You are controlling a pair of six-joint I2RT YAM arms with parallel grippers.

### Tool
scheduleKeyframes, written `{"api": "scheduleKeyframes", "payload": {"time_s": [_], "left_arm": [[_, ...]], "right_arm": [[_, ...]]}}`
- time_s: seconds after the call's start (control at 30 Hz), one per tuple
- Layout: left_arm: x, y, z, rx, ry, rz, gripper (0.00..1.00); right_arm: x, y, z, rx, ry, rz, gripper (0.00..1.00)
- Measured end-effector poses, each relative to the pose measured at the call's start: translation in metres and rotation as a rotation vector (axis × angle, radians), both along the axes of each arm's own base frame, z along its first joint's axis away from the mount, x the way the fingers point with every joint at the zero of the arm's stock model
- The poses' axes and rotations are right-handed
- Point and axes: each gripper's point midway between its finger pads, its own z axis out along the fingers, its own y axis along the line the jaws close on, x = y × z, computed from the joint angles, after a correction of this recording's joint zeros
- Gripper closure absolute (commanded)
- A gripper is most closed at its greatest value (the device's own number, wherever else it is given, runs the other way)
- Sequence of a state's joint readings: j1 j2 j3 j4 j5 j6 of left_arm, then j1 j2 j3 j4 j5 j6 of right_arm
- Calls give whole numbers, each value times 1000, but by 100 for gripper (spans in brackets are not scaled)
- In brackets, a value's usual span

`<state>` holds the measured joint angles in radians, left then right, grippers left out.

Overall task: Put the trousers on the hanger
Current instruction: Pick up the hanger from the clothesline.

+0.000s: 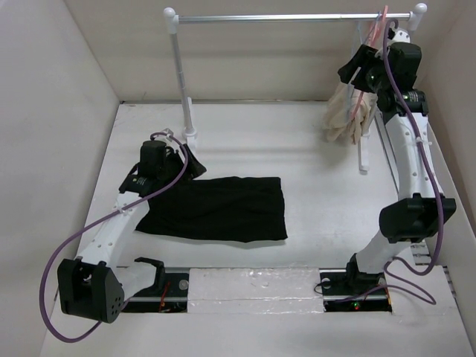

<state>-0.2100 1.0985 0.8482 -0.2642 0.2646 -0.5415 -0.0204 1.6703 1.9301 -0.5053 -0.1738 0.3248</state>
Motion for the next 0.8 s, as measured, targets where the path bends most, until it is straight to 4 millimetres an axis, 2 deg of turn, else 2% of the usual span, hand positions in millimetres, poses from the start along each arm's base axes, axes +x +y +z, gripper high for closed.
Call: {"api": "scheduleKeyframes", "payload": {"time_s": [0.17,0.37,0.4,0.5,0.63,0.8], "left_arm": [[0,0,-1,0,0,-2,35],[0,0,-1,1,0,-3,35],[0,0,-1,1,0,-2,35],[0,0,-1,1,0,-2,35],[1,0,-4,3,8,-3,36],[2,-1,-9,7,25,-3,36]], "right_arm": [[5,-3,-3,-10,5,-55,32],[21,-3,-27,-27,58,-84,35],[24,-4,-32,-34,68,-92,37],[29,-8,-45,-65,98,-113,54],[28,-8,-50,-84,115,-124,53],[25,-2,-40,-115,97,-76,48]]}}
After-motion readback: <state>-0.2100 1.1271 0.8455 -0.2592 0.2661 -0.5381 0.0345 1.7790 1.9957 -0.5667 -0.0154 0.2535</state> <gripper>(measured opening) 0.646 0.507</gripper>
